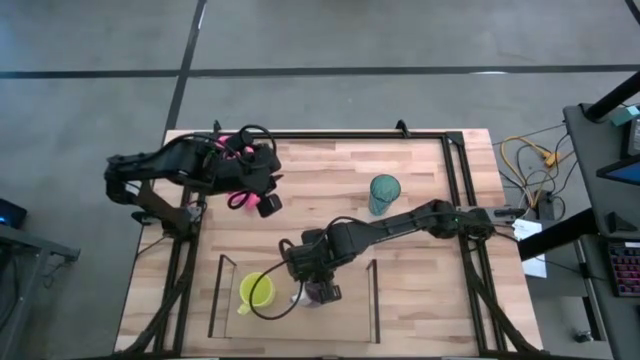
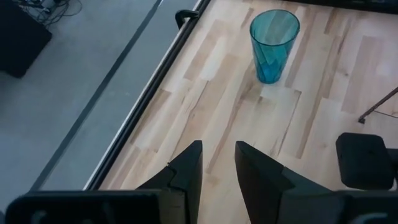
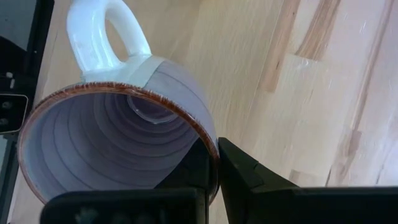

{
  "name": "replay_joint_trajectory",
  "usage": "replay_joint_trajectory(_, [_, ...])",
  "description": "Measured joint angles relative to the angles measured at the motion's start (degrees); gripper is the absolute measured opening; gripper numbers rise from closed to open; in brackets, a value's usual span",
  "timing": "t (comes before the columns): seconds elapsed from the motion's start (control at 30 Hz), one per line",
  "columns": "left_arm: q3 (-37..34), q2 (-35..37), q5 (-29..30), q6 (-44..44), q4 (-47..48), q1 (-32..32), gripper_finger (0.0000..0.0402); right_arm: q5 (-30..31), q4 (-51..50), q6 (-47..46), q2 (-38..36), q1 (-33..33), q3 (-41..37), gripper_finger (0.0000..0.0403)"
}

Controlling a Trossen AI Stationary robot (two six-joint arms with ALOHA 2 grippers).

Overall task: Stack small to large cups/mugs on shelf
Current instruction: Put the purple patterned mug on the shelf

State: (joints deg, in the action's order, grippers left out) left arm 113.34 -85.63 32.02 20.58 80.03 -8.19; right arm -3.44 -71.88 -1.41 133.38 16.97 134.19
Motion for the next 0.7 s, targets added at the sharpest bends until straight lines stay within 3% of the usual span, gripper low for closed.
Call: replay_joint_trajectory(0.7, [-0.11, -1.0, -0.01, -0.04, 0.01, 0.54, 0.0082, 0.02, -0.72, 0.08, 0.0, 0.02, 0.11, 0.0013])
